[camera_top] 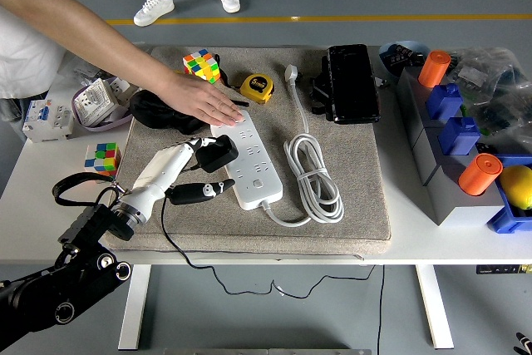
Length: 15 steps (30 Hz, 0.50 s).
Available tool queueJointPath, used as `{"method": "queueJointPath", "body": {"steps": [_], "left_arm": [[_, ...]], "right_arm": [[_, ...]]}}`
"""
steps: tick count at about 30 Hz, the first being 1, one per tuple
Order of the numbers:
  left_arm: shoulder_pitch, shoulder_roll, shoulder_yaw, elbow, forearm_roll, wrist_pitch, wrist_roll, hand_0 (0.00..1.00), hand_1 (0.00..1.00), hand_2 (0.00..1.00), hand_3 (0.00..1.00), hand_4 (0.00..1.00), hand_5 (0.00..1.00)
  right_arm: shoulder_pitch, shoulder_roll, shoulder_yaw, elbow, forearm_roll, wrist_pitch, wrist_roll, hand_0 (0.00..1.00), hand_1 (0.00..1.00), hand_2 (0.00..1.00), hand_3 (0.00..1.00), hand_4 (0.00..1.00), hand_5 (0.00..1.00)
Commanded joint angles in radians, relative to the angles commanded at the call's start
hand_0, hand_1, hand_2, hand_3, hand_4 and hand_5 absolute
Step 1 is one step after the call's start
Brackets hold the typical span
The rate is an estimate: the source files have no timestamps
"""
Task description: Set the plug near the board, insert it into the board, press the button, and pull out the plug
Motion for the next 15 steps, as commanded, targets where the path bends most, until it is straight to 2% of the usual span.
{"method": "queueJointPath", "body": {"steps": [15], "left_arm": [[-0.074,-0.02,0.06,0.006,0.038,-0.025,0.058,0.8,0.826,0.831,0.766,0.892,0.584]], "right_arm": [[0.001,-0.001,0.001,0.002,0.0,0.0,0.001,0.611,0.667,0.668,0.548,0.829,0.499]]}}
